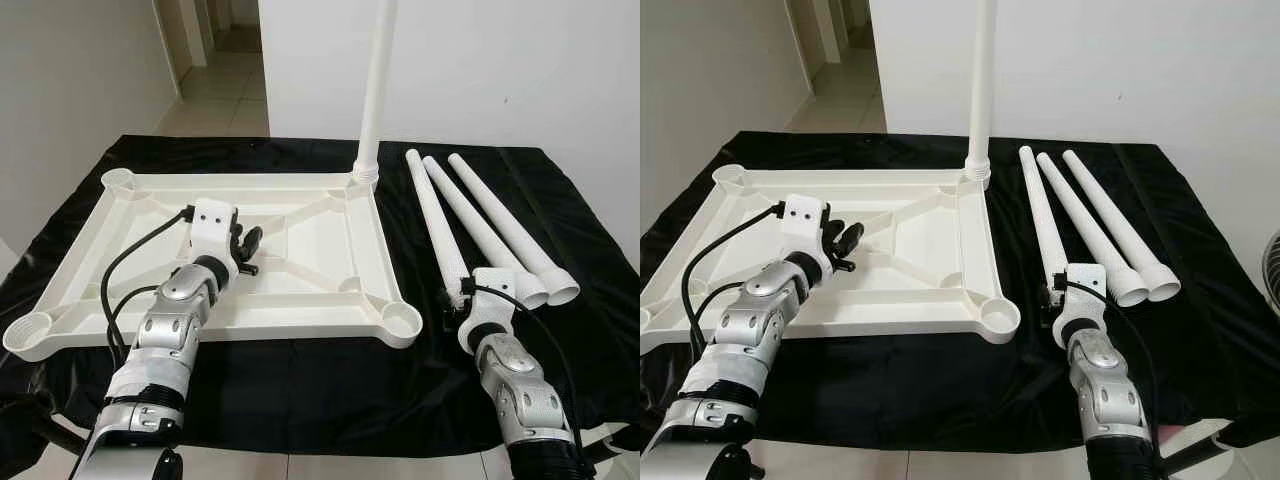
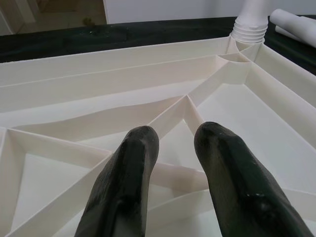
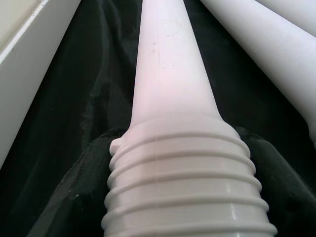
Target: Building children table
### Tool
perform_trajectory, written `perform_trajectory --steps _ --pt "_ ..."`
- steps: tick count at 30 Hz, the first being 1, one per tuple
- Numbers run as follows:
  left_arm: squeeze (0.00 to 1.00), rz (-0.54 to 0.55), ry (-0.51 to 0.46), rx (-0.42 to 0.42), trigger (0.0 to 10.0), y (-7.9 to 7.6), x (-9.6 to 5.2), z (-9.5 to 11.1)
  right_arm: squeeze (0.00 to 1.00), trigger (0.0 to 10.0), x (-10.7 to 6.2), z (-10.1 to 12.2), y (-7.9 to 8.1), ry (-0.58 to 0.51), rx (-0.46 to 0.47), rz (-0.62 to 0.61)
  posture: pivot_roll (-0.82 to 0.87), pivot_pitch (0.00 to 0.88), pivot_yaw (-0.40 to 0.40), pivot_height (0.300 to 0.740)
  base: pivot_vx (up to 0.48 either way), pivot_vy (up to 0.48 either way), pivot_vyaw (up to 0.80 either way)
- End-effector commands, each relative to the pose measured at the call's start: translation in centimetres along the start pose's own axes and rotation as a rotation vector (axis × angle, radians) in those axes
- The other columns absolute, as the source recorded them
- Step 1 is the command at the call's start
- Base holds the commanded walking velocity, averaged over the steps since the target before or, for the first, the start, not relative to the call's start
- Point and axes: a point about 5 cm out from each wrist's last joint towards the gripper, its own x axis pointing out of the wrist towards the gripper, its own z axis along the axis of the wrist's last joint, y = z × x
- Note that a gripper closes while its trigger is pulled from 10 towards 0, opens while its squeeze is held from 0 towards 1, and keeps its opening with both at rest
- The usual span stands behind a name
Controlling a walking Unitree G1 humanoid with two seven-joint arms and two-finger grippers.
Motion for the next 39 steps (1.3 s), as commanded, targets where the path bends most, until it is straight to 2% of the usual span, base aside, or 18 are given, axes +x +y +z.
perform_trajectory --steps 1,2,3,10,11,12,15,19,23,26,28,30,33,34,35,37,38,39 --pt "0.0 0.017 -0.018 -0.02 10.0 0.3 0.0 0.8 0.37 0.0 -0.1 1.6 -0.1 -0.124 0.051 -0.011 -0.03 0.076 0.032 0.74 0.0 0.0 0.0" --pt "0.0 0.017 -0.018 -0.02 10.0 0.3 0.0 0.8 0.37 0.0 -0.1 1.6 -0.1 -0.124 0.051 -0.011 -0.03 0.076 0.032 0.74 0.0 0.0 0.0" --pt "0.0 0.009 -0.028 -0.025 10.0 0.4 0.0 1.1 0.37 10.0 -0.3 2.4 -0.2 -0.189 0.053 -0.022 -0.03 0.076 0.032 0.74 0.0 0.0 0.0" --pt "0.0 -0.063 -0.061 -0.031 10.0 0.5 -0.1 2.2 0.35 10.0 -0.8 4.3 0.2 -0.353 0.053 -0.017 -0.03 0.074 0.034 0.74 0.0 0.0 0.0" --pt "0.0 -0.095 -0.072 -0.028 10.0 0.5 -0.1 2.6 0.35 10.0 -1.1 5.0 0.6 -0.409 0.067 0.005 -0.03 0.073 0.035 0.74 0.0 0.0 0.0" --pt "0.0 -0.095 -0.072 -0.028 10.0 0.5 -0.1 2.6 0.35 10.0 -1.1 5.0 0.6 -0.409 0.067 0.005 -0.03 0.073 0.035 0.74 0.0 0.0 0.0" --pt "0.0 -0.186 -0.095 -0.023 10.0 0.1 0.0 3.6 0.35 10.0 -1.8 6.7 2.1 -0.536 0.04 0.077 -0.03 0.068 0.046 0.74 0.0 0.0 0.0" --pt "0.0 -0.244 -0.107 -0.036 10.0 -0.3 0.2 4.4 0.35 10.0 -1.8 7.7 2.7 -0.581 0.042 0.11 -0.03 0.064 0.054 0.74 0.0 0.0 0.0" --pt "0.0 -0.39 -0.139 -0.073 10.0 -1.4 0.4 6.2 0.35 10.0 -1.7 9.9 3.6 -0.677 0.044 0.156 -0.03 0.057 0.059 0.74 0.0 0.0 0.0" --pt "0.0 -0.452 -0.161 -0.075 10.0 -1.7 0.4 7.3 0.35 10.0 -1.6 10.9 3.7 -0.716 0.045 0.167 -0.03 0.052 0.064 0.74 0.0 0.0 0.0" --pt "0.0 -0.452 -0.161 -0.075 10.0 -1.7 0.4 7.3 0.35 10.0 -1.6 10.9 3.7 -0.716 0.045 0.167 -0.03 0.052 0.064 0.74 0.0 0.0 0.0" --pt "0.0 -0.46 -0.179 -0.044 10.0 -1.6 0.8 8.3 0.35 10.0 -1.5 12.3 3.7 -0.761 0.052 0.167 -0.03 0.049 0.071 0.74 0.0 0.0 0.0" --pt "0.0 -0.453 -0.184 -0.035 10.0 -1.4 1.0 8.8 0.35 10.0 -1.5 12.9 3.6 -0.785 0.056 0.166 -0.03 0.047 0.073 0.74 0.0 0.0 0.0" --pt "0.09 -0.444 -0.193 -0.037 10.0 -1.1 1.2 9.2 0.35 10.0 -1.5 13.5 3.7 -0.811 0.052 0.167 -0.04 0.043 0.079 0.74 0.0 0.0 0.0" --pt "0.35 -0.44 -0.198 -0.047 10.0 -1.0 1.3 9.5 0.35 10.0 -1.5 13.9 3.7 -0.826 0.052 0.17 -0.04 0.041 0.08 0.74 0.0 0.0 0.0" --pt "0.35 -0.44 -0.198 -0.047 10.0 -1.0 1.3 9.5 0.35 10.0 -1.5 13.9 3.7 -0.826 0.052 0.17 -0.04 0.041 0.08 0.74 0.0 0.0 0.0" --pt "1.0 -0.451 -0.209 -0.06 10.0 -0.9 1.3 9.9 0.35 10.0 -1.6 14.2 3.9 -0.843 0.048 0.178 -0.04 0.038 0.079 0.74 0.0 0.0 0.0" --pt "1.0 -0.471 -0.221 -0.076 10.0 -0.9 1.3 10.4 0.34 10.0 -1.7 14.5 4.1 -0.857 0.046 0.194 -0.04 0.036 0.079 0.74 0.0 0.0 0.0"
